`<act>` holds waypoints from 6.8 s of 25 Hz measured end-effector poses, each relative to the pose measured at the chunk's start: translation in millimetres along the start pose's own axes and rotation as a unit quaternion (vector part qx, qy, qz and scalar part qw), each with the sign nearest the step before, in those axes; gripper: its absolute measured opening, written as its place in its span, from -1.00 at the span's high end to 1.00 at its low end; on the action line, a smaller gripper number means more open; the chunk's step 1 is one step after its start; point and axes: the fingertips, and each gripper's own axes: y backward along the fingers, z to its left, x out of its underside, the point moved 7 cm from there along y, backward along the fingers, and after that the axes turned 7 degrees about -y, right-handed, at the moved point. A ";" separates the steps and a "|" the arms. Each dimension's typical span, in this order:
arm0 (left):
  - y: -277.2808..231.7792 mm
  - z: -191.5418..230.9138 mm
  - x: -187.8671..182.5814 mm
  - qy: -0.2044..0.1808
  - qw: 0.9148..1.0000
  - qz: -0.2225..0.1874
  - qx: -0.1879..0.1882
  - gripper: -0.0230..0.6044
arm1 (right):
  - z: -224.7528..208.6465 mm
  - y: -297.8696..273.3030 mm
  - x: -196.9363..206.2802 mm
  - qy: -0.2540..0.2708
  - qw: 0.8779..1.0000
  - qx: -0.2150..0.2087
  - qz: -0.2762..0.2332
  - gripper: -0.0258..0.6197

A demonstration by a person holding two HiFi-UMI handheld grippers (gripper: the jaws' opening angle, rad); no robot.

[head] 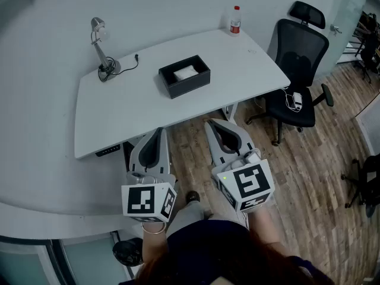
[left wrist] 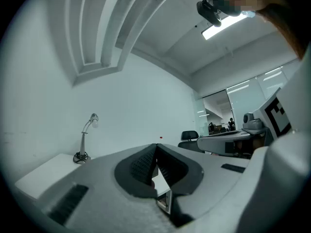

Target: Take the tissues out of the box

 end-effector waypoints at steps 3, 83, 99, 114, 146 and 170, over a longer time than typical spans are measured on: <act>-9.1 10.9 2.8 0.000 1.000 0.003 0.003 0.85 | -3.5 -12.4 2.0 0.001 1.000 0.006 0.002 0.87; -196.1 124.8 51.2 0.005 0.991 0.021 0.134 0.85 | -76.0 -234.5 17.3 0.019 0.993 0.048 0.107 0.50; -245.7 135.9 61.4 0.010 0.990 0.028 0.136 0.85 | -103.0 -284.4 37.9 0.028 0.985 0.020 0.172 0.25; -284.0 147.9 79.0 0.024 0.990 0.048 0.133 0.85 | -124.0 -325.3 75.7 0.042 0.964 0.007 0.263 0.09; -333.2 168.8 107.7 0.056 0.988 0.072 0.126 0.85 | -145.5 -372.7 132.0 0.055 0.873 -0.023 0.484 -0.03; -333.7 176.2 116.7 0.070 0.987 0.084 0.118 0.85 | -149.5 -386.5 140.0 0.081 0.837 0.012 0.541 0.09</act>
